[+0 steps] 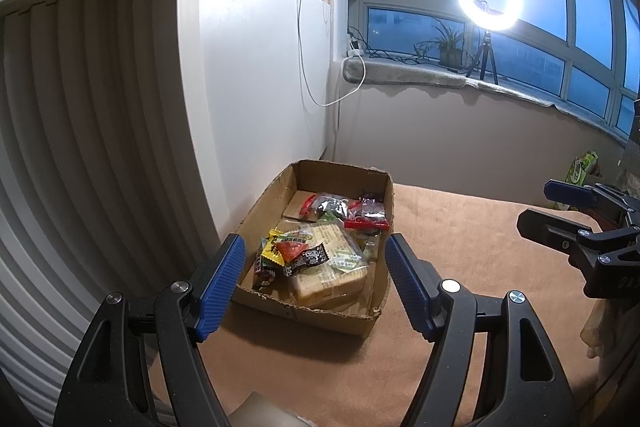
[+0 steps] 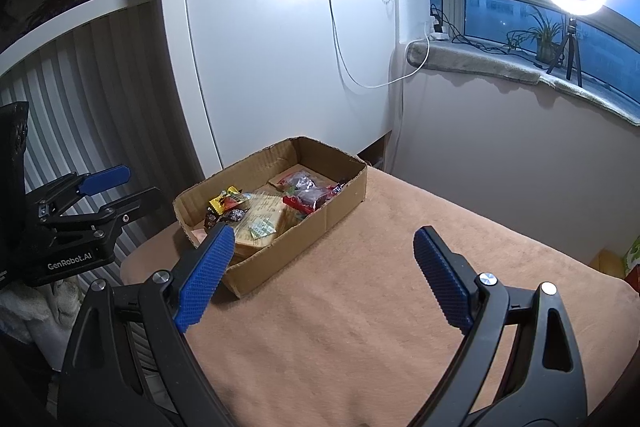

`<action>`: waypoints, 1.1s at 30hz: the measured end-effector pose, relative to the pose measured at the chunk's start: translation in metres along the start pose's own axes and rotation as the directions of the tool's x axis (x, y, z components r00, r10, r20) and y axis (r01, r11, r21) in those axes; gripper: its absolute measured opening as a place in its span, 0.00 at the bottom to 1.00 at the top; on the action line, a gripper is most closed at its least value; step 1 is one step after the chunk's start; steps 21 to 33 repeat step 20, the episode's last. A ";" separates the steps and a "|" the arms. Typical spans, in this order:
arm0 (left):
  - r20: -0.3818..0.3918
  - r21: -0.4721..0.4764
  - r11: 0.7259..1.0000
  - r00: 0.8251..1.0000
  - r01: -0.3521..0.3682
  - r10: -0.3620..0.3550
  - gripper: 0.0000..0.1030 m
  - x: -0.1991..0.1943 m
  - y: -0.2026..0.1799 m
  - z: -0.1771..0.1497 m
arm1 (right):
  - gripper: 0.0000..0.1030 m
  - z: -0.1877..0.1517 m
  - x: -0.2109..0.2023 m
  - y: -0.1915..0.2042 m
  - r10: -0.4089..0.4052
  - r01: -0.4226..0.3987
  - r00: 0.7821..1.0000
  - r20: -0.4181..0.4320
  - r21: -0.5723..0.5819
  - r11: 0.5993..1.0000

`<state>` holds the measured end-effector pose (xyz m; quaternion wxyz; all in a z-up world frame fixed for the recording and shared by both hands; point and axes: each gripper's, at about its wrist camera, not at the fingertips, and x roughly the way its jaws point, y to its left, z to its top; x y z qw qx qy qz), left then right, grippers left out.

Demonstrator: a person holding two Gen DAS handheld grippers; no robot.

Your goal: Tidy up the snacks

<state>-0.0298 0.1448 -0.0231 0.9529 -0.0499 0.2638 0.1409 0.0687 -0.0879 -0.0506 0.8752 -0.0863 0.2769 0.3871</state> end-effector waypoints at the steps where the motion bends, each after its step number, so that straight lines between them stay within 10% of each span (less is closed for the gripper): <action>1: 0.001 0.001 1.000 1.000 -0.001 0.001 0.70 0.000 0.000 0.000 | 0.91 0.001 0.000 -0.001 0.000 0.000 1.000 0.000 0.000 1.000; 33: 0.000 0.005 1.000 1.000 -0.002 0.002 0.70 0.002 -0.007 0.005 | 0.91 0.000 -0.006 -0.013 -0.009 0.009 1.000 0.007 0.006 1.000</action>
